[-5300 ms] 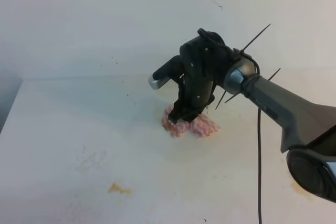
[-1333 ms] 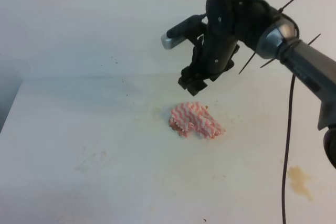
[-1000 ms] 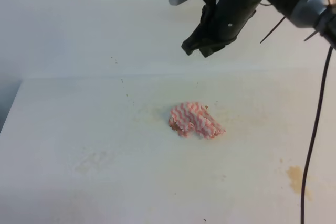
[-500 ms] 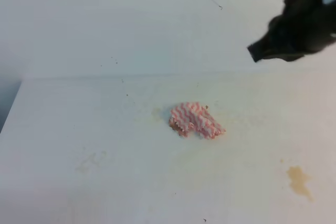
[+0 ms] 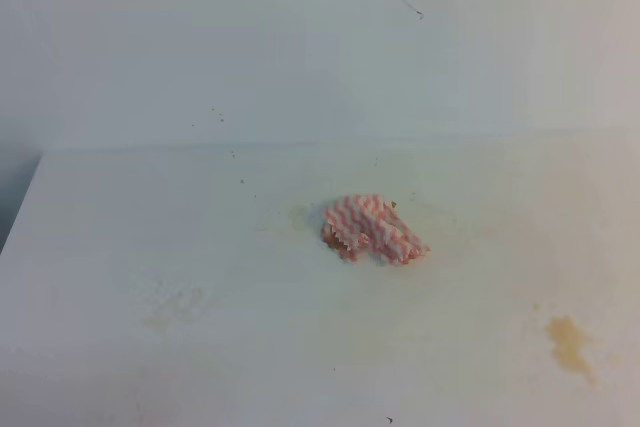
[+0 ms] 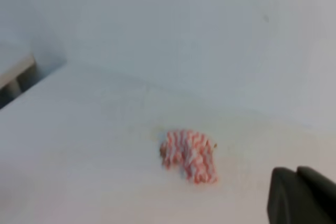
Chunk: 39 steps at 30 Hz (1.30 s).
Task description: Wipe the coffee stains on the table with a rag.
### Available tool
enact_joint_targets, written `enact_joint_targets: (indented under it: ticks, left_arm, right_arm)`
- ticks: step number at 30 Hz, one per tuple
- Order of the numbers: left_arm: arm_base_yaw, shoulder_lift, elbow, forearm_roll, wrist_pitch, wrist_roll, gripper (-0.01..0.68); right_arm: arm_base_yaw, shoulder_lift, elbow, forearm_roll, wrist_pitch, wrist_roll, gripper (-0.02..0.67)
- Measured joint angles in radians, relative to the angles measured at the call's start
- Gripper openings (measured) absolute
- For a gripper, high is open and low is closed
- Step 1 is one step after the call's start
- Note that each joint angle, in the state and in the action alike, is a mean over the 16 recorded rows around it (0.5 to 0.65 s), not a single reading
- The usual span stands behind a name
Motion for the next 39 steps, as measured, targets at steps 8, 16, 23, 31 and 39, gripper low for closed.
enact_joint_targets:
  ticks: [8,16,23,31,39]
  left_arm:
    - [0.0,0.0,0.0,0.0,0.0,0.0,0.0]
    - [0.0,0.0,0.0,0.0,0.0,0.0,0.0]
    - [0.0,0.0,0.0,0.0,0.0,0.0,0.0]
    - [0.0,0.0,0.0,-0.001,0.0,0.0,0.0]
    - [0.0,0.0,0.0,-0.001,0.0,0.0,0.0]
  right_arm:
    - [-0.002,-0.303,0.191,-0.148,-0.048,0.132,-0.002]
    - [-0.087,-0.411,0.308,-0.289,-0.053,0.266,-0.002]
    - [-0.262,-0.493,0.466,-0.362,-0.149,0.306,-0.002]
    - [-0.439,-0.578,0.628,-0.406,-0.228,0.31,-0.002]
    - [-0.492,-0.601,0.711,-0.381,-0.205,0.311,-0.002]
